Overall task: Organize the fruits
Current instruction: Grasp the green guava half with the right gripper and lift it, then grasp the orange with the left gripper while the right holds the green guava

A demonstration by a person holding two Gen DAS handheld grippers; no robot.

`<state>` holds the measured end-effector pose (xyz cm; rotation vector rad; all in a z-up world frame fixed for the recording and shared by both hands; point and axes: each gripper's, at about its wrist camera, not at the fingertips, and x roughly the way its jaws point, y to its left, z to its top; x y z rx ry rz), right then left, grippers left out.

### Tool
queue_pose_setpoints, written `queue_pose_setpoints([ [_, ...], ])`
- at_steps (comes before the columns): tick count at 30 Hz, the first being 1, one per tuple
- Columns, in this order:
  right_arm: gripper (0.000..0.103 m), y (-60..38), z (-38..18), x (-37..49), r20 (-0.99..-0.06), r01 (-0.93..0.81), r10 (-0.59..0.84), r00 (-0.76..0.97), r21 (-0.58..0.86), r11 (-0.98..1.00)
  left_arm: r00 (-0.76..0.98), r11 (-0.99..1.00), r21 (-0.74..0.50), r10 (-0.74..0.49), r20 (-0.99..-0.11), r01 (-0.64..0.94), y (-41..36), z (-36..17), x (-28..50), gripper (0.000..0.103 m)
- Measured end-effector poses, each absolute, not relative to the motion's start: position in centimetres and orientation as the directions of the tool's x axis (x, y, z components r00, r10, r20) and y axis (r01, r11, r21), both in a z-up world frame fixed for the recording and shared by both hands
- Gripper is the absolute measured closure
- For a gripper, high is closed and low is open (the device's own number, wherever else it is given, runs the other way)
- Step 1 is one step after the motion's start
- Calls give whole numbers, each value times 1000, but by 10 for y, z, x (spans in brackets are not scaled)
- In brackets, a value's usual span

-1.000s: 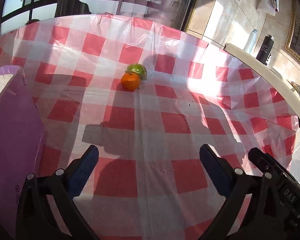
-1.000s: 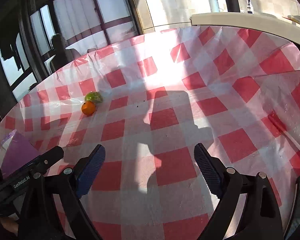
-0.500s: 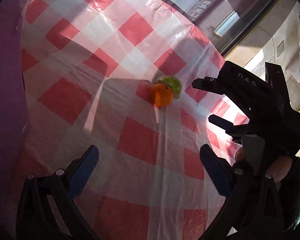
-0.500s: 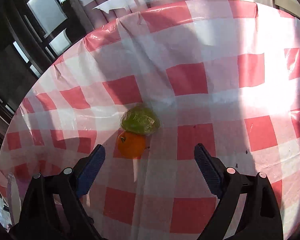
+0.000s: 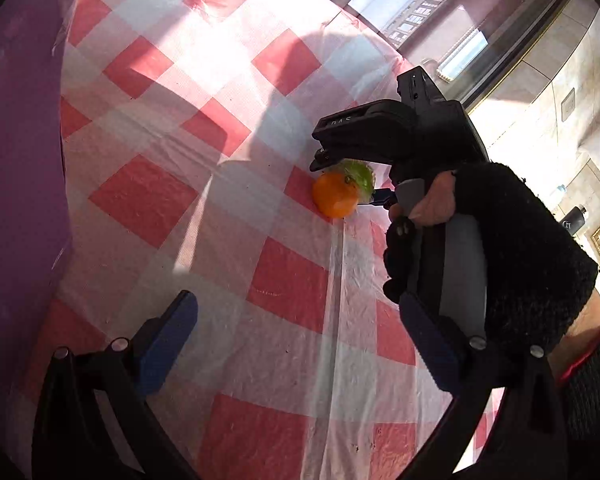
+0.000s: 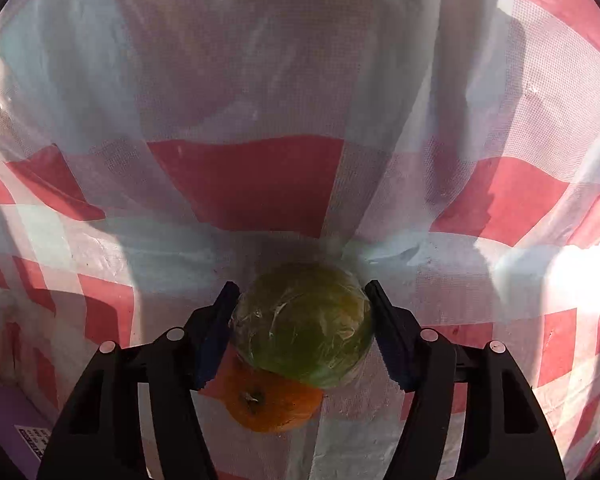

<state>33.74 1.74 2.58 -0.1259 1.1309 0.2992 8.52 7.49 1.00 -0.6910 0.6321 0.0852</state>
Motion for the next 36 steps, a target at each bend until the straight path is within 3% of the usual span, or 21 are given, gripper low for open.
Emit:
queue_pose_setpoints([
  [5,44,-4,31,318,-864,-343,266,428,117,932,811,777,-569,-135,-569,-270,74,8,85,2],
  [9,44,-70,49,268,-756,-352,397,521,233,907,811,776,-570,-135,-569,-270,74,8,86,2],
  [17,44,-170,31,163,-582,-238,373,723,298,925,810,779,-566,-132,-571,-272,75,6,88,2],
  [23,43,-219,33,175,-451,-179,454,769,530,829,809,797,-549,-138,-572,-252,70,9,90,2],
  [29,43,-243,16,157,-378,-126,444,812,629,767,760,900,-433,-249,-600,-47,18,19,108,2],
  [36,43,-301,-11,153,-281,-10,428,859,826,563,598,944,-243,-330,-730,224,-66,11,153,2],
])
